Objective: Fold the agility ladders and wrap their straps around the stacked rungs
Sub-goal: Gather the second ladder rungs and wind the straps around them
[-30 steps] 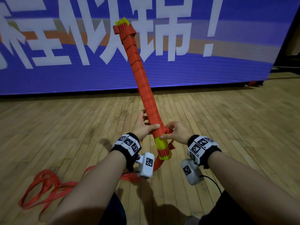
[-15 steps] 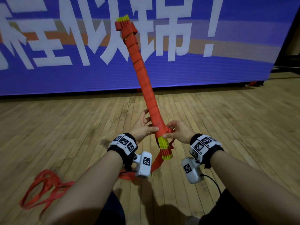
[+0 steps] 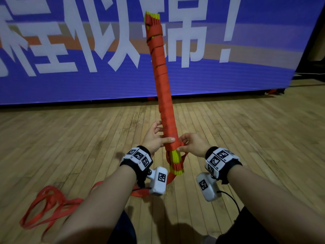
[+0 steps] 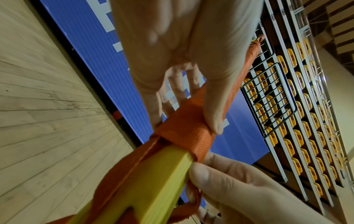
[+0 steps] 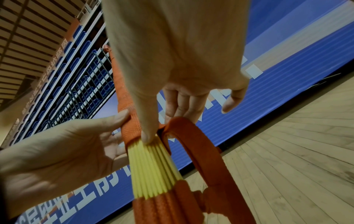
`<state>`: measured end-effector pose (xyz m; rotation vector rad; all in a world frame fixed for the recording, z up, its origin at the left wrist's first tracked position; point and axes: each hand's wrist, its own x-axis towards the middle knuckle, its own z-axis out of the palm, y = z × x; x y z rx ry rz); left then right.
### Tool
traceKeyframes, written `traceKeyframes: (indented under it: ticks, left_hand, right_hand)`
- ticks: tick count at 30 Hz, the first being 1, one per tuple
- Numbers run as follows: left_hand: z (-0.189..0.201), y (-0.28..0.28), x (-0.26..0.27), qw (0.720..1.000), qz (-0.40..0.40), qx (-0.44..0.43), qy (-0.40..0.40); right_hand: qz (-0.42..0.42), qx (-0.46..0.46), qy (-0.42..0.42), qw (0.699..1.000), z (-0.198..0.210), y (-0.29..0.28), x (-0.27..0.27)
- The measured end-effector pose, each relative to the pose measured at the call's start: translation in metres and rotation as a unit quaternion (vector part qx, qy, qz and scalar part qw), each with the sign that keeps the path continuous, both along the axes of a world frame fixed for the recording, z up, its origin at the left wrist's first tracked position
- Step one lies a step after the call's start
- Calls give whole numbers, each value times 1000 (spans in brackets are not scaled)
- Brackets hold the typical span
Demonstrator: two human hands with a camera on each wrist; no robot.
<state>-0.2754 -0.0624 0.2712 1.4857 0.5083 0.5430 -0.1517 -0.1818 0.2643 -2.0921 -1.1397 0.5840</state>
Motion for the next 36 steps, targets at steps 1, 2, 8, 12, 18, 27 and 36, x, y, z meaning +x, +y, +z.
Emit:
traceKeyframes:
  ticks: [1, 2, 8, 12, 18, 27, 36]
  left_hand:
    - [0, 0, 0, 1000, 5, -1, -1]
    - [0, 0, 1, 1000, 9, -2, -2]
    - [1, 2, 0, 1000, 15, -9, -2]
    - [3, 2, 0, 1000, 9, 4, 4]
    - [4, 6, -5, 998, -58, -21, 11]
    - [1, 7, -2, 999, -42, -5, 28]
    - [-3, 8, 0, 1000, 2, 17, 3]
  right_hand:
    - [7, 5, 5, 1000, 2, 0, -1]
    - [13, 11, 12, 1000, 3, 0, -2]
    - [12, 22, 27, 999, 4, 1, -6]
    - [0, 5, -14, 1000, 2, 3, -8]
    - [16, 3, -25, 1000, 2, 0, -7]
    - [56, 30, 9, 998, 6, -4, -13]
    - [38, 18, 27, 999, 0, 3, -4]
